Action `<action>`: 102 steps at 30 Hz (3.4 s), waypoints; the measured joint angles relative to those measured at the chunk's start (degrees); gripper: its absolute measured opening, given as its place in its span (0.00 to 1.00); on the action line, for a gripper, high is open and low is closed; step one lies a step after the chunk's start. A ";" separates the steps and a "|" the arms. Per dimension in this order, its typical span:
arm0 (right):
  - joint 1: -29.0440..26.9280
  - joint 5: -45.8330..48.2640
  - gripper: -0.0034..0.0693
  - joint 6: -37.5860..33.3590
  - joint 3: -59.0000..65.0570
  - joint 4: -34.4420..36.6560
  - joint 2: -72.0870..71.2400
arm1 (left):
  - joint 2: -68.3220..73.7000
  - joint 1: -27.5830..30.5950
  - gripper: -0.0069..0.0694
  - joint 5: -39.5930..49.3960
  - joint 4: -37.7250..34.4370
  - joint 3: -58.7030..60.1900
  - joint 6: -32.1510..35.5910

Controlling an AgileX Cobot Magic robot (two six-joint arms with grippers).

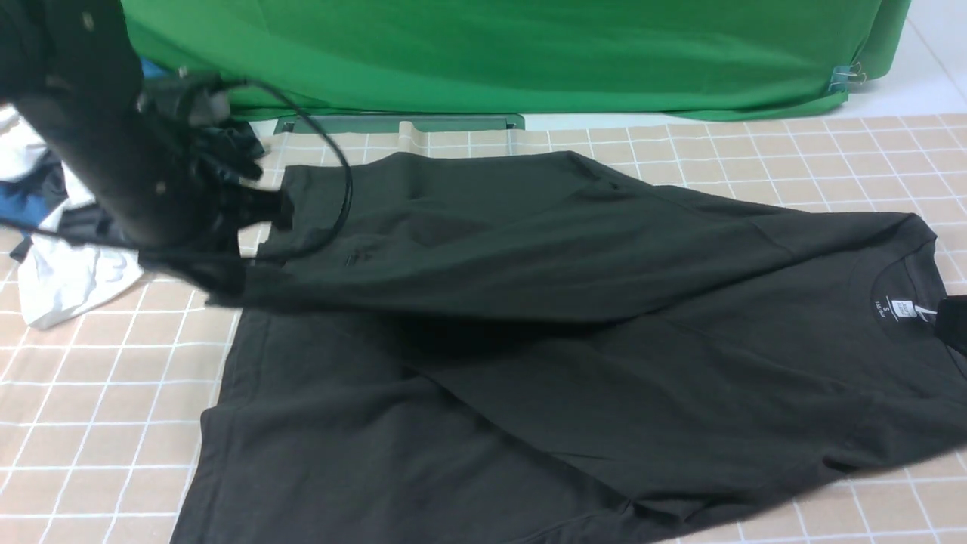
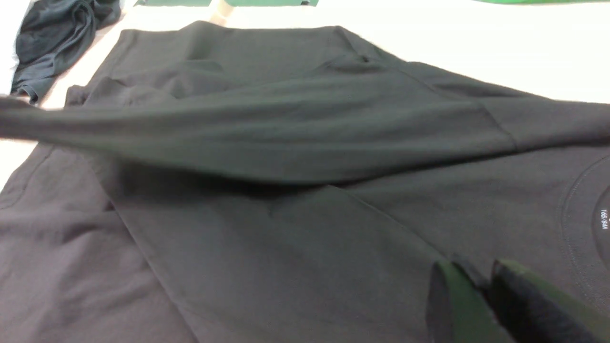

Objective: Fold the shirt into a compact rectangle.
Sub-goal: 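Fold the left side of the dark shirt inward over its body with the left gripper, then grasp the near edge of the shirt at its hem and shoulder corners, then fold the black garment in half by bringing its near edge over to the far edge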

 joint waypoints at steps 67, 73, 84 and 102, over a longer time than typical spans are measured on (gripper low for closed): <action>0.00 28.15 0.71 -13.25 -16.00 -0.90 42.61 | -21.13 -3.76 0.14 -10.66 -2.15 39.36 1.90; 0.00 19.60 0.84 -15.24 -16.00 -1.28 48.81 | -27.25 -3.76 0.14 -8.67 -2.09 39.38 0.54; 0.00 17.21 0.73 -19.65 -16.01 -1.28 57.37 | -27.93 -3.76 0.14 -9.97 -1.26 39.38 0.29; 0.05 28.20 0.10 -18.31 -16.06 -2.45 51.42 | -29.41 -3.76 0.14 -6.36 -1.05 39.38 -1.16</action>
